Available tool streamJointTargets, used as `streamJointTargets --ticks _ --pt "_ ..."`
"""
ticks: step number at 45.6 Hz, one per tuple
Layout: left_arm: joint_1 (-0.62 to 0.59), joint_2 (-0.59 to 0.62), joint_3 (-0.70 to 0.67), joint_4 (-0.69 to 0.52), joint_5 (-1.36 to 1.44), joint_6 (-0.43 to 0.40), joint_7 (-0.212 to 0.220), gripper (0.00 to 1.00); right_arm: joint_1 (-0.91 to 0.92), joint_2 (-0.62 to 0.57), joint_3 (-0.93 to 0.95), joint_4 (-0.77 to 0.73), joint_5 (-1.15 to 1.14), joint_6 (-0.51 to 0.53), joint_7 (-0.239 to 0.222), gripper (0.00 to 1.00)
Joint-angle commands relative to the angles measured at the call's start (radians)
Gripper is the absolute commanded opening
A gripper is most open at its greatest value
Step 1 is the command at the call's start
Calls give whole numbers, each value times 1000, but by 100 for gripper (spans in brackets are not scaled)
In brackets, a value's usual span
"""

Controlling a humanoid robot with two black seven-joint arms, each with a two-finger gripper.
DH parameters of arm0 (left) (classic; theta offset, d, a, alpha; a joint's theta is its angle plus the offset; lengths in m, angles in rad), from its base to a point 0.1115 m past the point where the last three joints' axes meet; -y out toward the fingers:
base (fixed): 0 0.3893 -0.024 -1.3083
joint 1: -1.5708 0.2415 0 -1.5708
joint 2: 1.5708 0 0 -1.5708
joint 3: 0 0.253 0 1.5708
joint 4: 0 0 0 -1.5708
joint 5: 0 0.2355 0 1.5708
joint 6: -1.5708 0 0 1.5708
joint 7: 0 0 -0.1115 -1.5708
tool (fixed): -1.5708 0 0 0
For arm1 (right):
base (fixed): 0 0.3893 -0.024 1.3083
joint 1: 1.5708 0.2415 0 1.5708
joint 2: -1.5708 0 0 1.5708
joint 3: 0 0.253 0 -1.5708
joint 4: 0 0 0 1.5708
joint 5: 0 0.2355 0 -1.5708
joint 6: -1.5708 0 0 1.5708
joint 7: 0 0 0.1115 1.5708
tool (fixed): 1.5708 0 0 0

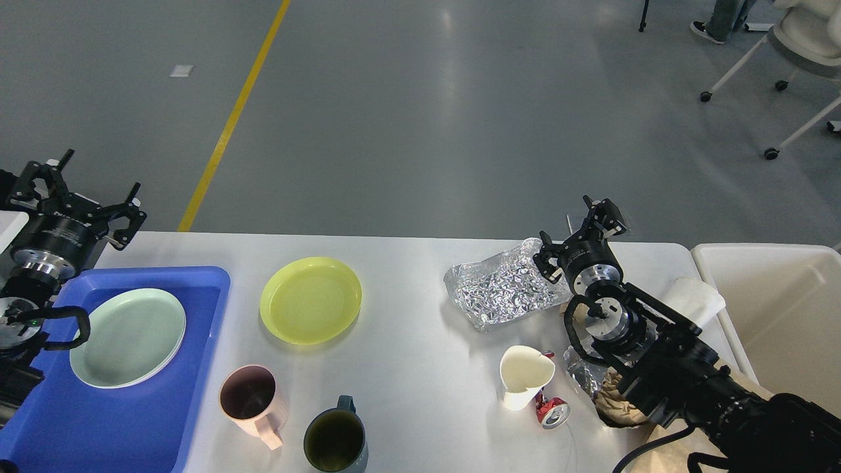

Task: Tidy desktop
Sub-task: 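Move the left gripper over the dark red mug beside the tray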

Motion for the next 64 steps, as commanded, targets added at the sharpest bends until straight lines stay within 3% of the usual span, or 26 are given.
streamJointTargets --ticks 1,5,10,21,25,29,35,38,41,49,64 --pt "-2 83 55 0 2 -30 1 96 0 0 0 0 0 0 0 100" --pt "-24 176 205 -3 5 -65 11 96 0 0 0 0 0 0 0 100" --pt "-115 267 526 -6 5 -59 11 96 2 0 0 0 0 0 0 100" --pt "-429 295 1185 -5 14 -73 15 96 2 0 0 0 0 0 0 100" --pt "-489 290 1391 -8 25 -80 47 96 2 0 0 0 0 0 0 100" --pt "-570 286 1558 -8 41 -134 122 96 2 0 0 0 0 0 0 100" --pt "-658 278 1712 0 85 -335 319 96 2 0 0 0 0 0 0 100" --pt "-704 256 1793 3 116 -336 418 96 2 0 0 0 0 0 0 100" --pt "-750 215 1873 3 146 -336 475 96 0 0 0 0 0 0 0 100" --pt "-859 71 2091 -12 179 -336 489 96 2 0 0 0 0 0 0 100" --pt "-954 -104 2205 -66 180 -336 486 96 0 0 0 0 0 0 0 100"
